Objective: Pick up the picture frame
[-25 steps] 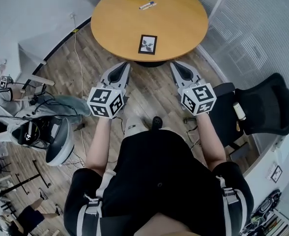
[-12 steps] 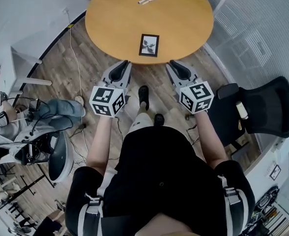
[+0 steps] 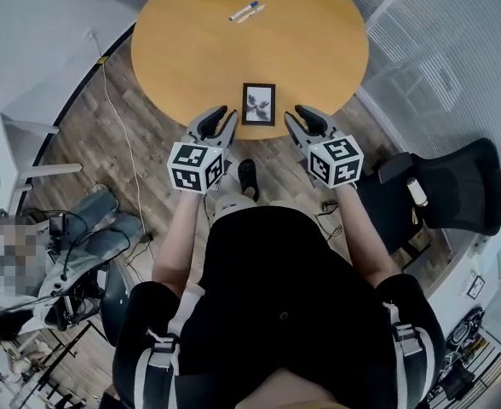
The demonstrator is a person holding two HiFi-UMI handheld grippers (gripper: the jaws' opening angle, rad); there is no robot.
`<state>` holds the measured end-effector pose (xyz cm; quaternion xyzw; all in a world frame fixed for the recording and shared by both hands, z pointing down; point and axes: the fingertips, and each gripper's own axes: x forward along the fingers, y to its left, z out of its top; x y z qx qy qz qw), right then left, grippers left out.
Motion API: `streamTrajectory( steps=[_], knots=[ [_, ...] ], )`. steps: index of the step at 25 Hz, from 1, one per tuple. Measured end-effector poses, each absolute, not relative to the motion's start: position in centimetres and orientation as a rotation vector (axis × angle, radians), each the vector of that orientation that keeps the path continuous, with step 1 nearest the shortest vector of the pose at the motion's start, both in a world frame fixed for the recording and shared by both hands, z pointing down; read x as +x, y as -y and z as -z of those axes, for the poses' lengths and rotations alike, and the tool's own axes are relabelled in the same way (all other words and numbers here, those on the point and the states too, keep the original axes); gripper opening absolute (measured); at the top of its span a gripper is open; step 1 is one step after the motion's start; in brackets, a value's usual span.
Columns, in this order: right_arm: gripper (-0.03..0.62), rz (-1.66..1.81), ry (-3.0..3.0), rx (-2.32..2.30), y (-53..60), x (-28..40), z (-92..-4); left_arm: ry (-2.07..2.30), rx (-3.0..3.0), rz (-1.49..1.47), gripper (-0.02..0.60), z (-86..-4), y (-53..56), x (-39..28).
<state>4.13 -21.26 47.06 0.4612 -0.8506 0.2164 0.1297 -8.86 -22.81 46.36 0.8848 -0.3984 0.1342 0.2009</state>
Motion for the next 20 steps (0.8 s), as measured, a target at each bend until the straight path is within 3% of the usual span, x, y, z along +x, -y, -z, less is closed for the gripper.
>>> streamTrajectory(
  steps=[6,20],
  knots=[
    [0.127,-0.743,2.318,1.367,28.4,-0.3,-52.4,0.976,2.396,-0.4,0.114,-51.8,31.0,-12.5],
    [0.138,-0.973,2.126,1.409,25.4,6.6,-61.1,0.8,2.189,-0.548,0.114,-61.9,27.3,-4.4]
  ],
)
